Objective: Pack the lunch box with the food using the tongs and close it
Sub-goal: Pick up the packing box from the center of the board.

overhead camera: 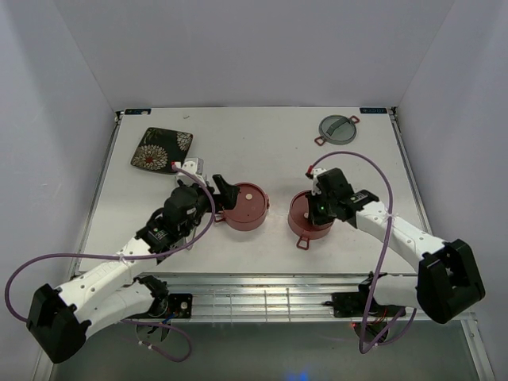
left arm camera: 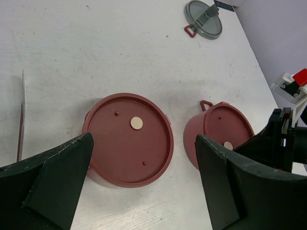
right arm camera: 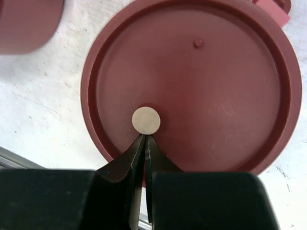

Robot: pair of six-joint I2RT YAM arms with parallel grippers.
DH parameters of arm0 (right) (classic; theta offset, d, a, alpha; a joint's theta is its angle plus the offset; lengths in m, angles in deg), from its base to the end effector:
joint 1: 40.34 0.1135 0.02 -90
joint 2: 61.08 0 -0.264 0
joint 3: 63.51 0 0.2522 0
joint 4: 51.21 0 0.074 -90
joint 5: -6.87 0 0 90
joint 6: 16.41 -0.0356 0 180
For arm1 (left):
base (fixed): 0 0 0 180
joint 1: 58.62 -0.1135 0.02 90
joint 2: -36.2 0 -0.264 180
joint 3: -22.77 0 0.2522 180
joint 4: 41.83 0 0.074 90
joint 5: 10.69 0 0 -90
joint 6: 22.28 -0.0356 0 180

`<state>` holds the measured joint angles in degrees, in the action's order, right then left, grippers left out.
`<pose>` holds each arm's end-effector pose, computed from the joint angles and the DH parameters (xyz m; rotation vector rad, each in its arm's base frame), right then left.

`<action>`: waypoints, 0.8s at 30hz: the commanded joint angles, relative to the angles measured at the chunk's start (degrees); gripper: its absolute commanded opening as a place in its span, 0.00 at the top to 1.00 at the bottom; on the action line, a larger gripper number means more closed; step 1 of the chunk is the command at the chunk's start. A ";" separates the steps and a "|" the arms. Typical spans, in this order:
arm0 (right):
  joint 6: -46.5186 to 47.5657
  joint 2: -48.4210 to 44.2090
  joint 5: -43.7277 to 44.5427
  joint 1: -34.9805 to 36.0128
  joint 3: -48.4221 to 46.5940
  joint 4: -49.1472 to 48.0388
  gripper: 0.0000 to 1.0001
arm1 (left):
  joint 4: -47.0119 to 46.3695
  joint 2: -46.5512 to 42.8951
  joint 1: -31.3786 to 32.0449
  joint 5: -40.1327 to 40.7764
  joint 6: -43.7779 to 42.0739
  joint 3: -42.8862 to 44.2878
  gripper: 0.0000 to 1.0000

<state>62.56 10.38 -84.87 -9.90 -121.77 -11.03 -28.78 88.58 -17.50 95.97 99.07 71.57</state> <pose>0.2124 0.1261 0.2183 -0.4397 2.4957 0.3329 0.1680 -0.1331 0.2759 -0.0443 1.8924 -0.6064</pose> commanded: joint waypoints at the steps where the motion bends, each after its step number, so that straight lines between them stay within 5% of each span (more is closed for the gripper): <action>1: -0.66 2.19 -0.02 0.68 1.60 0.91 0.92 | 2.10 -0.26 0.36 0.03 0.29 0.99 0.02; 15: 0.92 2.98 6.22 0.33 -19.05 9.27 0.92 | 3.52 1.49 0.36 -2.16 0.46 3.62 0.02; 18: 0.66 3.86 9.55 -0.55 -18.36 9.62 0.81 | 5.88 4.56 0.27 -3.74 0.20 5.81 0.02; 19: 0.05 3.60 10.69 -1.95 -18.00 9.62 0.66 | 6.50 5.27 0.36 -4.09 0.20 6.26 0.02; 21: -0.75 2.99 12.81 -3.71 -16.16 9.53 0.52 | 6.77 6.76 0.36 -5.06 0.20 6.52 0.02; 24: -1.37 1.14 12.11 -6.79 -13.79 9.01 0.45 | 6.77 7.56 0.36 -6.73 0.29 6.70 0.02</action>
<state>62.01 13.48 -75.18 -14.38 -137.31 -2.81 -23.62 95.99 -17.50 91.91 99.25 76.41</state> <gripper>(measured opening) 0.529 0.975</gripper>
